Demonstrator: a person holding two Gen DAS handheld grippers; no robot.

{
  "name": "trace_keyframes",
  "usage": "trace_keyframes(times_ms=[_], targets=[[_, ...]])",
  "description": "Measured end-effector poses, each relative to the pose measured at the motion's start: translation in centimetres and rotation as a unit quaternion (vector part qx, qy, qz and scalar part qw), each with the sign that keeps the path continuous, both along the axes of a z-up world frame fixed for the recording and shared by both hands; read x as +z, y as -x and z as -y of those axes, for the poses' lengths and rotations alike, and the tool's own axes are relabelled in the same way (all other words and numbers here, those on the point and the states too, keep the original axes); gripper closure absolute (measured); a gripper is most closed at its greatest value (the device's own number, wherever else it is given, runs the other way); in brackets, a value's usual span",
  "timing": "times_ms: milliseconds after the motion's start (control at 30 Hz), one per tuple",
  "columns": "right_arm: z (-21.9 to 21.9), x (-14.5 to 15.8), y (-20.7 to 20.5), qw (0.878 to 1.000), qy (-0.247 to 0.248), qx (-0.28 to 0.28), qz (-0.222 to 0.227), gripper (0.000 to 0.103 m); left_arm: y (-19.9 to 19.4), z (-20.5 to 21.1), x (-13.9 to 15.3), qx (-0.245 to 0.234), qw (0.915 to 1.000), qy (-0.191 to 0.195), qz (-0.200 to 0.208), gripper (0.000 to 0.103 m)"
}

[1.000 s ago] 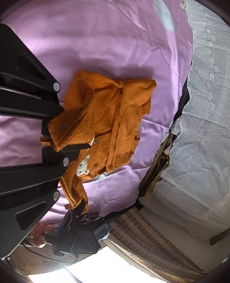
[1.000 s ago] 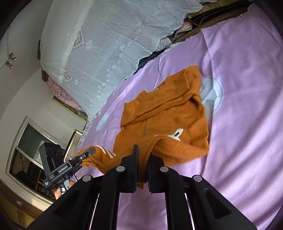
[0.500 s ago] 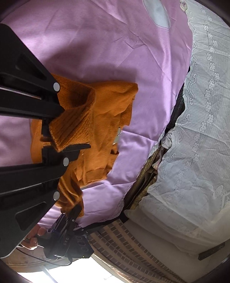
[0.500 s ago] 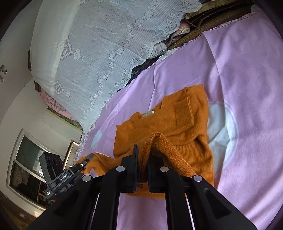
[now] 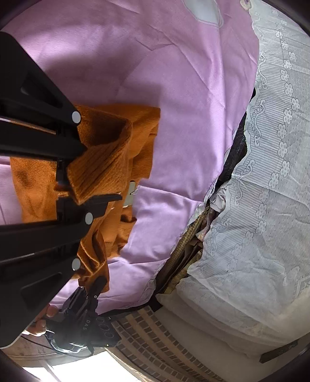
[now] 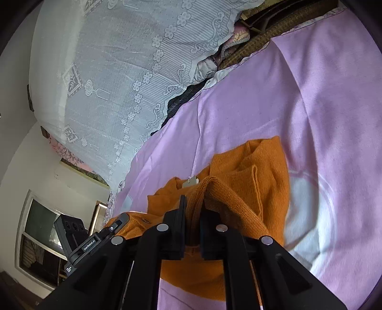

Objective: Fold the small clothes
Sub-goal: 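Lift the held hem and fold it over toward the collar with both grippers, then open both grippers and release the hem onto the folded cardigan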

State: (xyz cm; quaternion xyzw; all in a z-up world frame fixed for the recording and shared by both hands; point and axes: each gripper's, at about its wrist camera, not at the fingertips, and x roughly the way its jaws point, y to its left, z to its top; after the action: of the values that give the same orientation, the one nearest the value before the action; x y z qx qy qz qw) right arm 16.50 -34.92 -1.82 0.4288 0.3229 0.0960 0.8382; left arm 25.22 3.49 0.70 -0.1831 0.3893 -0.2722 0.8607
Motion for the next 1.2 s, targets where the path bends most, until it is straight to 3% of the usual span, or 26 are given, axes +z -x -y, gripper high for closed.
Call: trace_keyframes(times_ms=[333,600,700,833,900,1000,1033,1067,1200], targets=[[1.3,-2.2,-3.3,1.0,-0.016,-0.004,-0.024,0.094,-2.9,0.8,-2.1,0.004,0.9998,-0.003,-0.018,0.098],[1.9,-4.3,-4.7,0.999,-0.021,-0.006,-0.044,0.093,-4.6,0.2,-5.0,0.012,0.9978,0.032,-0.057,0.098],[2.0,-4.8,-4.9,0.999,-0.02,-0.006,-0.046,0.091,-4.6,0.6,-5.2,0.014,0.9984,0.021,-0.051,0.095],[1.9,-4.5,-4.7,0.999,-0.017,-0.004,-0.032,0.071,-4.0,1.4,-4.9,0.016,0.9992,-0.015,-0.033,0.091],[1.8,-4.0,-4.3,1.0,-0.018,-0.002,-0.02,0.055,-3.6,1.7,-4.7,0.017,0.9991,-0.031,-0.023,0.085],[1.6,-2.8,-3.6,1.0,0.005,-0.006,-0.006,0.049,-3.0,1.2,-3.7,0.034,0.9987,-0.037,-0.004,0.053],[1.5,-2.5,-3.4,1.0,0.014,-0.008,-0.004,0.049,-2.7,0.8,-3.2,0.046,0.9981,-0.04,0.005,0.038],[1.5,-2.1,-3.2,1.0,0.024,-0.011,0.001,0.049,-2.4,0.5,-2.7,0.058,0.9973,-0.043,0.015,0.031],[1.6,-0.8,-2.5,0.998,0.052,-0.026,0.019,0.049,-1.6,-1.0,-0.8,0.085,0.995,-0.032,0.04,0.03]])
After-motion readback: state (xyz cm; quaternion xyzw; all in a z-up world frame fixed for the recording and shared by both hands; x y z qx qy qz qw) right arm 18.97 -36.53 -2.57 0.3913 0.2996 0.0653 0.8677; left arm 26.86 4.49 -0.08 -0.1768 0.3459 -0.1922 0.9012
